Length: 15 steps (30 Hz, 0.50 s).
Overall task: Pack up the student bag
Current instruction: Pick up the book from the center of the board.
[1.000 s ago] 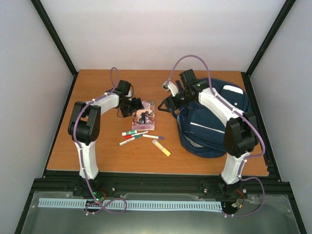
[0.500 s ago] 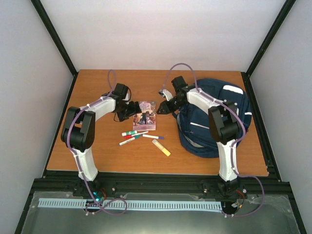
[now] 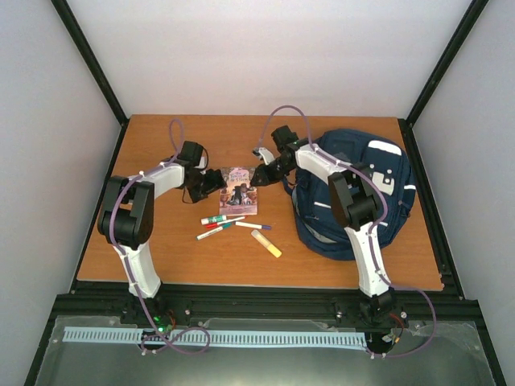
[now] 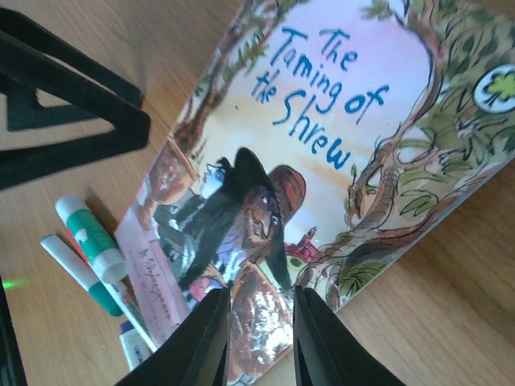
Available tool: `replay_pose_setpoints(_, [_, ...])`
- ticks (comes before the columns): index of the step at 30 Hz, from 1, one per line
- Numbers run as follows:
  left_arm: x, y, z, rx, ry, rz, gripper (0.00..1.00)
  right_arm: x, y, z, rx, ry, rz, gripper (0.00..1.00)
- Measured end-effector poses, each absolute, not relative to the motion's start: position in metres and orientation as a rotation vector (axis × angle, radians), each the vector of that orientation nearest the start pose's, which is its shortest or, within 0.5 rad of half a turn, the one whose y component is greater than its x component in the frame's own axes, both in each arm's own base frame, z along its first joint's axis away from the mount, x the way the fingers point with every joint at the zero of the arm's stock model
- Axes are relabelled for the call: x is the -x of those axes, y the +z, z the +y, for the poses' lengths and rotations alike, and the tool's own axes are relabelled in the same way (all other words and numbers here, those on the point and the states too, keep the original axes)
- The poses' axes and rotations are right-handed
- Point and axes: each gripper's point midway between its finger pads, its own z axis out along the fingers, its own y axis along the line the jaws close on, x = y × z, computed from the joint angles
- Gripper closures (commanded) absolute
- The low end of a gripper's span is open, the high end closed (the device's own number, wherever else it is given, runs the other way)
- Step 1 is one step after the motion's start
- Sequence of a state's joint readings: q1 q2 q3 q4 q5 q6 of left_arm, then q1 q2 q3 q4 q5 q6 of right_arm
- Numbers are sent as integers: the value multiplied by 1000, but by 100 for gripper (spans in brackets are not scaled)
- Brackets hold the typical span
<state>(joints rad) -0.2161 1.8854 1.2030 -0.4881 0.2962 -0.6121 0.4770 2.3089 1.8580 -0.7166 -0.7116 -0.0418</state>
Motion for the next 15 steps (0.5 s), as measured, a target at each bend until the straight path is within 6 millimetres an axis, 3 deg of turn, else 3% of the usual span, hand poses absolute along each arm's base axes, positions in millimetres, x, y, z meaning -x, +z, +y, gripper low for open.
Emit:
replay_pose_setpoints(6, [-405, 38, -140, 471, -635, 2776, 14, -407, 44, 341, 871, 1139, 2626, 88])
replay_pose_setpoints(15, [-405, 37, -142, 467, -655, 2776, 13, -406, 48, 346, 874, 1159, 2618, 88])
